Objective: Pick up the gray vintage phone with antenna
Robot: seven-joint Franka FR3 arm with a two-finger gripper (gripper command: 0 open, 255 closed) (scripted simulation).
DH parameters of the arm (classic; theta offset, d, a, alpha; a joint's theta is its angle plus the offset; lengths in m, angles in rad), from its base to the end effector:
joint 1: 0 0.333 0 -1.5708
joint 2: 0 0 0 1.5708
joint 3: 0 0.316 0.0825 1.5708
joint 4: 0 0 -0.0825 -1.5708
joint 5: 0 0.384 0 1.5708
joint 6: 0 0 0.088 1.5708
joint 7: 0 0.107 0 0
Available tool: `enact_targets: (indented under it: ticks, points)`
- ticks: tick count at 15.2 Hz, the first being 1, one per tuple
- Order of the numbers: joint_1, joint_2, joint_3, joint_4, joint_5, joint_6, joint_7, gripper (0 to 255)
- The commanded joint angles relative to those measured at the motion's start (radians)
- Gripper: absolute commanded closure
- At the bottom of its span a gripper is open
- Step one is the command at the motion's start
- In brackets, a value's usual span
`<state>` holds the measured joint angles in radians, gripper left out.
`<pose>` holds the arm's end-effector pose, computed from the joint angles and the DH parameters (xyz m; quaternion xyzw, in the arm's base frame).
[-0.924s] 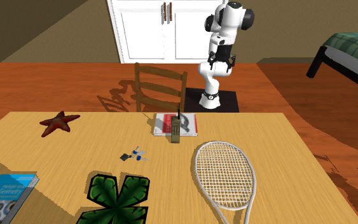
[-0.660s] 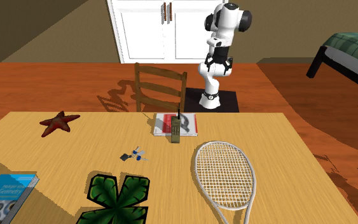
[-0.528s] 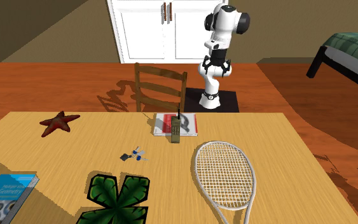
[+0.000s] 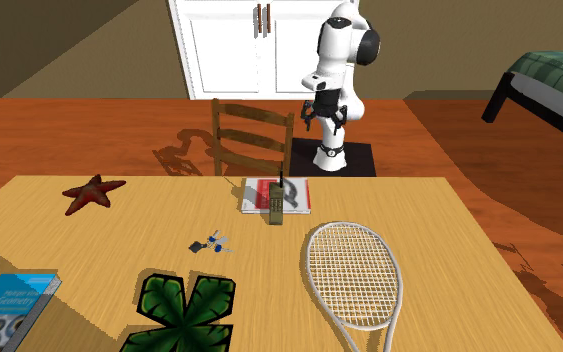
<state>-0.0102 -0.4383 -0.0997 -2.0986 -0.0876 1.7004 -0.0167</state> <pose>0.4191 -0.0619 0.5976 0.9989 -0.0375 0.0178 0.0235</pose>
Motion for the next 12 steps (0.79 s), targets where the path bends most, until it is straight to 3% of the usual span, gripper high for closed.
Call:
enact_targets:
  ticks: [1, 12]
  points:
    - [-0.004, 0.069, -0.024, 0.048, 0.002, 0.029, -0.034, 0]
    - [-0.037, 0.478, -0.116, 0.431, 0.09, 0.081, -0.213, 0]
